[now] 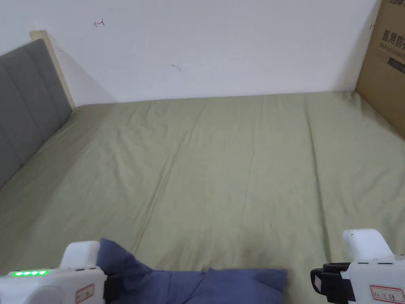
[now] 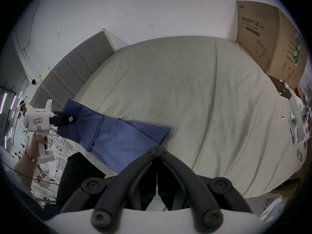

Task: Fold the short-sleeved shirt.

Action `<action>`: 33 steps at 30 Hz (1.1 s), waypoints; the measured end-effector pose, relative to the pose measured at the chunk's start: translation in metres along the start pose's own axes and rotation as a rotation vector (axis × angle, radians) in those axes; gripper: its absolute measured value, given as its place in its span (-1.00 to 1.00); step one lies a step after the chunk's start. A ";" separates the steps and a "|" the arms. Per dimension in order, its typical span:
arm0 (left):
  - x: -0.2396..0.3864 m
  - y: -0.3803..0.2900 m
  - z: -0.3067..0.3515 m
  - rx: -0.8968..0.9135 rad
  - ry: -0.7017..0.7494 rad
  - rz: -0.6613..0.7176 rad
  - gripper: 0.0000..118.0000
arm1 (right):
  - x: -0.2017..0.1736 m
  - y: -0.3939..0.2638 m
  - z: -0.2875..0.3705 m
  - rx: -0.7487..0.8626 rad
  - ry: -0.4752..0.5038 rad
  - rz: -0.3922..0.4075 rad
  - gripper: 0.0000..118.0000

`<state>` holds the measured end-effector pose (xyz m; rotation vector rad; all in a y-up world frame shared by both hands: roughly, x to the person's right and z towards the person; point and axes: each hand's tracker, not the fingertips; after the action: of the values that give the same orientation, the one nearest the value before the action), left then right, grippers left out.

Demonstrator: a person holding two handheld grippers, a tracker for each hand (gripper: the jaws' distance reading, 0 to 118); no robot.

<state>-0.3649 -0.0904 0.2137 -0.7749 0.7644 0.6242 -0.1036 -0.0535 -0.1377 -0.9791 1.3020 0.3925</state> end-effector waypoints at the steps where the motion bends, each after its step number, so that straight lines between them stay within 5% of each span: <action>1: 0.018 0.004 0.003 -0.020 -0.053 0.036 -0.86 | 0.001 -0.001 0.002 0.003 0.011 -0.007 -1.00; 10: 0.147 -0.001 -0.079 -0.235 -0.366 0.129 -0.84 | 0.001 -0.009 0.024 0.029 0.041 0.006 -1.00; 12: 0.165 -0.009 -0.095 -0.284 -0.403 0.104 -0.65 | 0.003 -0.009 0.027 0.041 0.021 0.006 -1.00; 13: 0.170 -0.011 -0.098 -0.297 -0.422 0.099 -0.50 | 0.005 -0.009 0.028 0.045 0.017 0.000 -1.00; 17: 0.176 -0.011 -0.092 -0.275 -0.570 0.084 0.90 | 0.012 -0.011 0.030 0.047 0.032 -0.041 -1.00; 18: 0.175 -0.008 -0.081 -0.219 -0.563 0.071 0.98 | 0.014 -0.011 0.030 0.048 0.034 -0.039 -1.00; 22: 0.165 0.004 -0.053 -0.133 -0.413 -0.094 0.83 | 0.021 -0.008 0.028 0.056 0.013 -0.027 -1.00; 23: 0.164 0.005 -0.049 -0.119 -0.378 -0.144 0.42 | 0.024 -0.007 0.027 0.057 0.008 -0.032 -1.00; 25: 0.170 0.000 -0.049 -0.125 -0.316 -0.215 -0.86 | 0.029 -0.005 0.027 0.063 0.011 -0.052 -1.00; 26: 0.169 -0.005 -0.052 -0.139 -0.336 -0.210 -0.99 | 0.031 -0.004 0.028 0.065 0.014 -0.061 -1.00; 33: 0.196 -0.038 -0.120 -0.357 -0.419 -0.174 -0.99 | 0.043 -0.006 0.033 0.067 -0.016 -0.079 -1.00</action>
<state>-0.2684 -0.1655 0.0159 -0.9836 0.1985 0.7439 -0.0673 -0.0428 -0.1763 -0.9656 1.2504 0.2939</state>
